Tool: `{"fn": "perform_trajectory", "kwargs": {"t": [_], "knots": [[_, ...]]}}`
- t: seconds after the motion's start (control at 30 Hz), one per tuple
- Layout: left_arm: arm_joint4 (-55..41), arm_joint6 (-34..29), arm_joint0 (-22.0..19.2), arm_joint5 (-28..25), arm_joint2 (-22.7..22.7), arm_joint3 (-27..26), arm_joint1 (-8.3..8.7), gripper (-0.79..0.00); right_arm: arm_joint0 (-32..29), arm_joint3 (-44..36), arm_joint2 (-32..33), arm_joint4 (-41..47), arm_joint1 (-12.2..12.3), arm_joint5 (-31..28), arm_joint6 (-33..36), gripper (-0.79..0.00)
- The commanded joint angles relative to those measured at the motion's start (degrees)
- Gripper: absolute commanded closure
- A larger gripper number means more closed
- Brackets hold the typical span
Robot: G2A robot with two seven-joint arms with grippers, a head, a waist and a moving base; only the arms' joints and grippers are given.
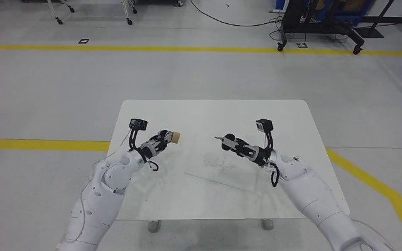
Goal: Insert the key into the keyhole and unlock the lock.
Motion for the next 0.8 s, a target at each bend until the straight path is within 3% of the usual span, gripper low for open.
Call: {"fn": "perform_trajectory", "kwargs": {"t": [0.0, 0.13, 0.3, 0.77], "knots": [[-10.65, -3.65, -1.79, -2.87, 0.02, 3.78, -0.18, 0.000, 0.35, -0.83, -1.67, -0.35, -0.72, 0.72, -1.46, 0.000], [-24.30, -12.21, -5.16, -6.62, -0.38, 9.61, -0.33, 0.000, 2.65, 0.49, -4.63, -1.81, -2.22, 2.02, -3.66, 0.000], [-30.09, -18.04, -8.10, -9.24, -0.39, 14.70, -0.22, 0.000, 5.25, 2.84, -7.82, -2.48, -4.36, 2.93, -7.94, 0.000], [-52.68, -34.40, -10.13, -14.64, 3.44, 24.05, -1.54, 0.000, 11.02, 13.92, -14.73, -2.65, -11.35, -2.03, -21.15, 0.000]]}}
